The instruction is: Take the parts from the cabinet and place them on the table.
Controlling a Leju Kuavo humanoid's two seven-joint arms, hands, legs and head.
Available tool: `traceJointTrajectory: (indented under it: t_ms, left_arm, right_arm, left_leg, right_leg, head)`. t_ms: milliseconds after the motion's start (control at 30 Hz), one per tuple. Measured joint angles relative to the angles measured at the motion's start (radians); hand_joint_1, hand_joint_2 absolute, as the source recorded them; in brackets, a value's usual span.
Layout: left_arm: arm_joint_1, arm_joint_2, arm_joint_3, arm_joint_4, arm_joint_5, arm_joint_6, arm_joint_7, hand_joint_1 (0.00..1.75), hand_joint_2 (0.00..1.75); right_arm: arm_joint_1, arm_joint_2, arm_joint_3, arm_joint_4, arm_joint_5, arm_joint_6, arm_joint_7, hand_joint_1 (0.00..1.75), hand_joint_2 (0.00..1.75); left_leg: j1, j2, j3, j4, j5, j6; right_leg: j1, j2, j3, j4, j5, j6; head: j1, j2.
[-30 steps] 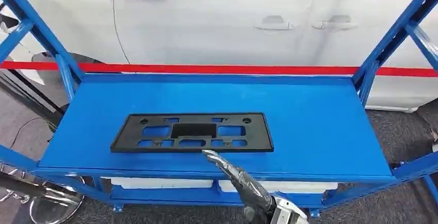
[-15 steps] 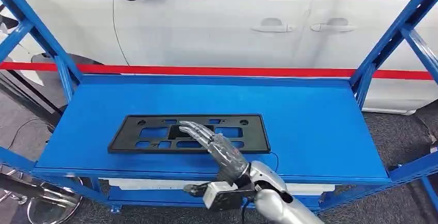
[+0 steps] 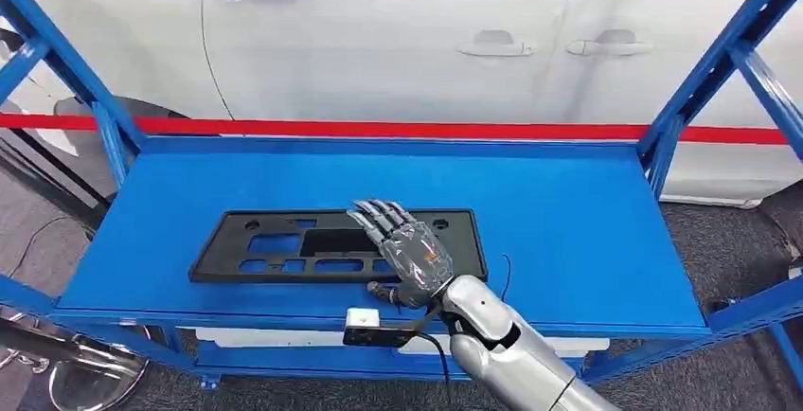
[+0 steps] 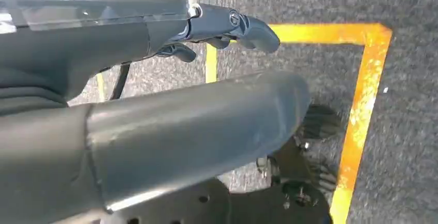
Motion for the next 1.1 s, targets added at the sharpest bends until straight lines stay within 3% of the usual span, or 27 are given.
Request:
traceJointTrajectory:
  t_ms: [67, 133, 167, 200, 233, 267, 333, 367, 400, 467, 500, 533, 567, 667, 700, 733, 767, 833, 867, 967, 1033, 1100]
  left_arm:
    - [-0.001, 0.0, -0.004, 0.0, -0.002, -0.001, 0.0, 0.0, 0.0]
    - [-0.002, 0.0, -0.006, 0.0, -0.004, 0.0, 0.003, 0.0, 0.0]
    - [-0.001, 0.0, -0.007, 0.0, -0.005, 0.001, 0.003, 0.0, 0.0]
    - [0.001, 0.0, -0.01, 0.0, -0.007, 0.001, 0.003, 0.0, 0.0]
    - [0.003, 0.0, -0.013, 0.0, -0.01, 0.001, 0.003, 0.0, 0.0]
    - [0.002, 0.0, -0.015, 0.0, -0.01, 0.001, 0.003, 0.0, 0.0]
    - [-0.001, 0.001, -0.016, 0.0, -0.011, 0.001, -0.001, 0.0, 0.0]
    - [-0.002, 0.002, -0.016, 0.0, -0.011, 0.001, -0.002, 0.0, 0.0]
    - [-0.004, 0.002, -0.017, 0.0, -0.011, 0.001, -0.004, 0.0, 0.0]
    - [-0.005, 0.002, -0.018, 0.0, -0.011, 0.001, -0.006, 0.0, 0.0]
    - [-0.002, 0.002, -0.018, 0.0, -0.011, 0.001, -0.007, 0.0, 0.0]
    - [-0.001, 0.002, -0.018, 0.0, -0.01, 0.001, -0.007, 0.0, 0.0]
    - [-0.001, 0.002, -0.018, 0.0, -0.01, 0.001, -0.01, 0.0, 0.0]
    - [-0.002, 0.002, -0.018, 0.0, -0.008, 0.002, -0.018, 0.0, 0.0]
    - [-0.001, 0.002, -0.018, 0.0, -0.008, 0.002, -0.019, 0.0, 0.0]
    - [-0.001, 0.003, -0.018, 0.0, -0.009, 0.003, -0.019, 0.0, 0.0]
    - [-0.002, 0.003, -0.018, 0.0, -0.009, 0.004, -0.021, 0.0, 0.0]
    - [-0.002, 0.003, -0.019, 0.0, -0.01, 0.005, -0.024, 0.0, 0.0]
    - [-0.003, 0.003, -0.019, 0.0, -0.011, 0.005, -0.026, 0.0, 0.0]
    - [-0.004, 0.003, -0.02, 0.0, -0.012, 0.006, -0.03, 0.0, 0.0]
    - [-0.005, 0.003, -0.02, 0.0, -0.013, 0.006, -0.031, 0.0, 0.0]
    - [-0.007, 0.005, -0.022, 0.0, -0.017, 0.005, -0.035, 0.0, 0.0]
  right_arm:
    - [-0.006, 0.009, 0.004, 0.013, 0.028, -0.005, 0.015, 0.0, 1.75]
    - [-0.01, 0.017, 0.006, 0.034, 0.088, -0.017, 0.041, 0.0, 1.75]
    - [-0.011, 0.019, 0.011, 0.046, 0.118, -0.02, 0.052, 0.0, 1.75]
    - [-0.012, 0.019, 0.018, 0.062, 0.148, -0.02, 0.064, 0.0, 1.75]
    - [-0.012, 0.022, 0.024, 0.074, 0.17, -0.02, 0.069, 0.0, 1.75]
    - [-0.013, 0.026, 0.03, 0.087, 0.186, -0.018, 0.072, 0.0, 1.75]
    - [-0.022, 0.037, 0.046, 0.107, 0.203, -0.006, 0.072, 0.0, 1.75]
    - [-0.026, 0.04, 0.051, 0.113, 0.206, 0.002, 0.072, 0.0, 1.75]
    - [-0.033, 0.041, 0.062, 0.124, 0.208, 0.015, 0.071, 0.0, 1.75]
    - [-0.035, 0.041, 0.072, 0.133, 0.208, 0.029, 0.065, 0.0, 1.75]
    - [-0.041, 0.041, 0.077, 0.135, 0.208, 0.038, 0.061, 0.0, 1.75]
    - [-0.046, 0.041, 0.081, 0.137, 0.209, 0.044, 0.06, 0.0, 1.75]
    - [-0.05, 0.04, 0.084, 0.14, 0.216, 0.047, 0.06, 0.0, 1.75]
    - [-0.057, 0.032, 0.102, 0.147, 0.261, 0.045, 0.078, 0.0, 1.75]
    - [-0.059, 0.032, 0.109, 0.151, 0.278, 0.037, 0.087, 0.0, 1.75]
    - [-0.061, 0.032, 0.116, 0.155, 0.293, 0.031, 0.095, 0.0, 1.75]
    - [-0.063, 0.032, 0.122, 0.158, 0.308, 0.025, 0.105, 0.0, 1.75]
    - [-0.075, 0.032, 0.131, 0.163, 0.344, 0.009, 0.129, 0.0, 1.75]
    - [-0.083, 0.034, 0.134, 0.168, 0.362, 0.003, 0.14, 0.0, 1.75]
    - [-0.091, 0.044, 0.138, 0.189, 0.405, -0.012, 0.167, 0.0, 1.75]
    - [-0.098, 0.051, 0.141, 0.197, 0.421, -0.015, 0.179, 0.0, 1.75]
    - [-0.114, 0.076, 0.143, 0.23, 0.451, -0.012, 0.201, 0.0, 1.75]
  left_leg:
    - [0.004, 0.0, -0.026, 0.056, -0.044, -0.007]
    - [0.005, 0.001, -0.099, 0.209, -0.117, -0.014]
    - [0.005, 0.001, -0.136, 0.283, -0.14, -0.016]
    - [0.005, 0.001, -0.153, 0.313, -0.14, -0.017]
    - [0.006, 0.001, -0.147, 0.295, -0.115, -0.016]
    - [0.006, 0.001, -0.119, 0.231, -0.071, -0.015]
    - [0.006, 0.001, -0.032, 0.045, 0.019, -0.008]
    - [0.004, 0.001, -0.019, 0.021, 0.003, -0.006]
    - [-0.002, -0.002, -0.018, 0.011, 0.006, 0.002]
    - [-0.004, -0.004, -0.021, 0.012, 0.008, 0.008]
    - [-0.004, -0.004, -0.02, 0.01, 0.01, 0.013]
    - [0.008, 0.0, -0.015, -0.001, 0.017, 0.024]
    - [0.007, 0.0, -0.014, -0.003, 0.018, 0.029]
    - [0.005, 0.001, -0.017, -0.002, 0.019, 0.035]
    - [0.005, 0.001, -0.017, -0.001, 0.019, 0.035]
    - [0.005, 0.001, -0.016, -0.001, 0.018, 0.035]
    - [0.005, 0.0, -0.015, 0.0, 0.018, 0.035]
    - [0.005, -0.002, -0.011, 0.002, 0.016, 0.031]
    - [0.005, -0.003, -0.01, 0.003, 0.014, 0.028]
    - [0.001, -0.002, -0.014, 0.003, 0.013, 0.01]
    - [0.002, -0.002, -0.011, 0.0, 0.014, -0.002]
    - [0.006, -0.002, -0.036, 0.06, -0.034, -0.011]
  right_leg:
    - [-0.004, -0.003, 0.006, -0.009, 0.004, -0.014]
    - [-0.002, -0.005, 0.004, -0.008, 0.003, -0.018]
    - [-0.001, -0.006, 0.004, -0.007, 0.002, -0.019]
    - [0.0, -0.006, 0.003, -0.005, 0.002, -0.02]
    - [0.0, -0.005, 0.004, -0.004, 0.001, -0.02]
    - [0.0, -0.005, 0.004, -0.002, -0.001, -0.02]
    - [0.0, -0.002, 0.006, 0.003, -0.005, -0.015]
    - [0.003, -0.002, 0.005, 0.004, -0.006, -0.012]
    - [0.007, -0.001, -0.001, 0.008, -0.005, -0.004]
    - [0.005, -0.002, 0.0, 0.003, -0.001, 0.004]
    - [0.005, -0.002, 0.002, 0.001, 0.001, 0.009]
    - [0.007, -0.001, 0.0, 0.008, -0.009, 0.015]
    - [0.007, -0.002, -0.009, 0.036, -0.031, 0.02]
    - [0.002, -0.002, -0.112, 0.257, -0.142, 0.027]
    - [0.002, -0.002, -0.135, 0.302, -0.149, 0.027]
    - [0.001, -0.002, -0.134, 0.299, -0.132, 0.027]
    - [0.0, -0.002, -0.113, 0.253, -0.097, 0.026]
    - [0.001, -0.003, -0.03, 0.091, -0.014, 0.018]
    - [0.004, -0.002, 0.007, 0.008, -0.006, 0.008]
    - [0.011, 0.0, 0.007, 0.001, -0.005, 0.003]
    - [0.009, 0.001, 0.008, -0.006, 0.0, -0.008]
    - [0.002, -0.002, 0.012, -0.013, 0.005, -0.022]
  head:
    - [0.0, 0.0]
    - [0.0, 0.0]
    - [0.0, 0.0]
    - [0.0, 0.0]
    - [0.0, 0.0]
    - [0.0, 0.0]
    - [0.0, 0.0]
    - [0.0, 0.0]
    - [0.0, 0.0]
    - [0.0, 0.0]
    - [0.0, 0.0]
    - [0.0, 0.0]
    - [0.001, 0.0]
    - [0.0, 0.0]
    - [0.0, 0.0]
    - [0.0, 0.0]
    - [0.0, 0.0]
    - [0.0, 0.0]
    - [0.0, 0.0]
    - [0.0, 0.0]
    - [0.0, 0.0]
    - [0.0, 0.0]
